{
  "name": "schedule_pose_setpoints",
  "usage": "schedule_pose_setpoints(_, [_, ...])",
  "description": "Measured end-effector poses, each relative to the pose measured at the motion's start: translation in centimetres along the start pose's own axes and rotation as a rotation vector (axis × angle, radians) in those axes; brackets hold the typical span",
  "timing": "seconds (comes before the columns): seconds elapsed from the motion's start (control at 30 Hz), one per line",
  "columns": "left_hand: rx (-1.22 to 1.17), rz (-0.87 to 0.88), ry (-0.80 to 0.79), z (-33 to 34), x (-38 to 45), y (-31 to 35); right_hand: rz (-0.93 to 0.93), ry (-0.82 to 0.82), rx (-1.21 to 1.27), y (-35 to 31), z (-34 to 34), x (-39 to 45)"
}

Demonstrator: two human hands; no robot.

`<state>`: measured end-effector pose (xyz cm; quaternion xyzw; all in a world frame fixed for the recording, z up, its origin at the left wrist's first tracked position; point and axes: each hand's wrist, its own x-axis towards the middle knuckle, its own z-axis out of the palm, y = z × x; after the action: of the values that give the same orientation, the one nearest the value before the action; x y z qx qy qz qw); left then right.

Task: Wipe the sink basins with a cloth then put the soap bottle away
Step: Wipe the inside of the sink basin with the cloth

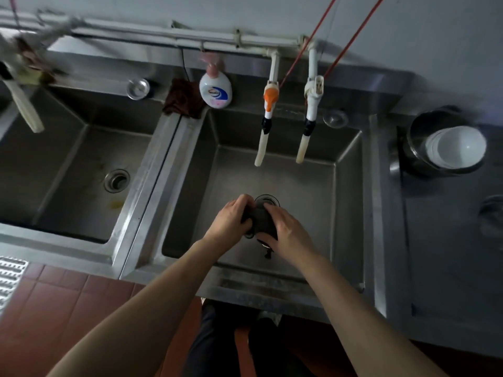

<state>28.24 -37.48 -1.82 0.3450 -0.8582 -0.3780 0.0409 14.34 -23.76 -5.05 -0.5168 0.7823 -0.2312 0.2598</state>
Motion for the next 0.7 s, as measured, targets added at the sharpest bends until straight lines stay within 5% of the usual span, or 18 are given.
schedule_pose_setpoints(0.43, [-0.011, -0.039, 0.013, -0.4, -1.8, -5.2, 0.010, 0.027, 0.063, 0.1, 4.9, 2.1])
schedule_pose_setpoints(0.7, [0.254, -0.171, 0.015, -0.6, -3.7, -14.0, 0.095, -0.206, -0.189, 4.9, 11.5, 6.2])
